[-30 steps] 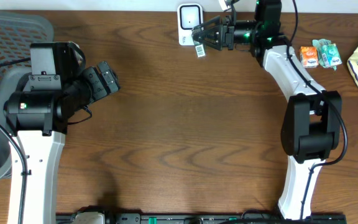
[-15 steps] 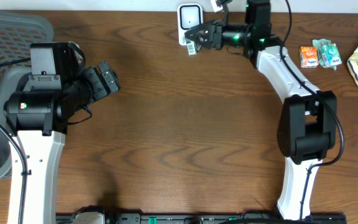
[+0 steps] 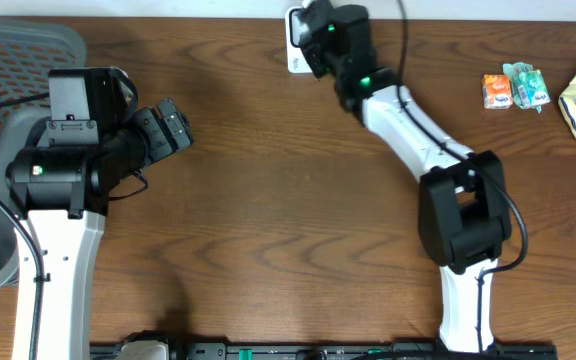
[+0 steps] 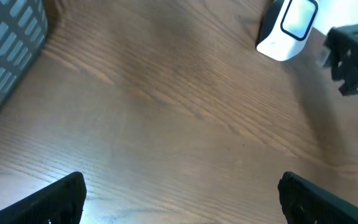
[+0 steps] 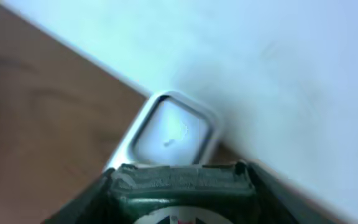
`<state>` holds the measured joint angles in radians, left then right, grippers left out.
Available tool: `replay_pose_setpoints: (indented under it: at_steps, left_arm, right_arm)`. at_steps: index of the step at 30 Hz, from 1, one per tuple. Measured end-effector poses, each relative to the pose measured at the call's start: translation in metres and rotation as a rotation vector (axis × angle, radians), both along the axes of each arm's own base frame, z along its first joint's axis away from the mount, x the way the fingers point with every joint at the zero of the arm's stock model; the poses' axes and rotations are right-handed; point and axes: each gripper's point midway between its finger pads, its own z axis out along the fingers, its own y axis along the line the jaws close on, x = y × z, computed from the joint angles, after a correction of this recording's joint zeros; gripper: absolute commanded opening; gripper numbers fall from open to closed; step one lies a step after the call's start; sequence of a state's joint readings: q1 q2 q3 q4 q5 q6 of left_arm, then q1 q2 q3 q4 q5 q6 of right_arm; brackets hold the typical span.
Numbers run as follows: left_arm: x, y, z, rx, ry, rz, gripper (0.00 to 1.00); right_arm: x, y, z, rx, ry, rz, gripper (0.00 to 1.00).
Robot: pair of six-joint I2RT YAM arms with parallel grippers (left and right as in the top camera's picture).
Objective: Scan the item barcode
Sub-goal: 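Hold the Zam-Buk tin up in front of the scanner, then carry the tin to the far right and drop it by the packs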
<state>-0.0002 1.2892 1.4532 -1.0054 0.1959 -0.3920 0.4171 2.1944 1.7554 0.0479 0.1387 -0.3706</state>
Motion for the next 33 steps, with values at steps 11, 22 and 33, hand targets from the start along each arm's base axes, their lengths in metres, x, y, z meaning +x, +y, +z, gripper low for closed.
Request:
replay_pose_setpoints:
  at_steps: [11, 22, 33]
  left_arm:
    - [0.000, 0.000, 0.000, 0.000, 0.001, 0.000, 0.98]
    - [0.000, 0.000, 0.000, 0.000, 0.001, 0.000, 0.98]
    - [0.000, 0.000, 0.000, 0.000, 0.001, 0.000, 0.98]
  right_arm:
    - [0.031, -0.013, 0.041, -0.185, -0.353, -0.121, 0.51]
    - [0.043, -0.005, -0.014, -0.188, -0.365, -0.109, 0.51]
    - [0.041, 0.004, -0.020, -0.095, -0.325, -0.085, 0.52]
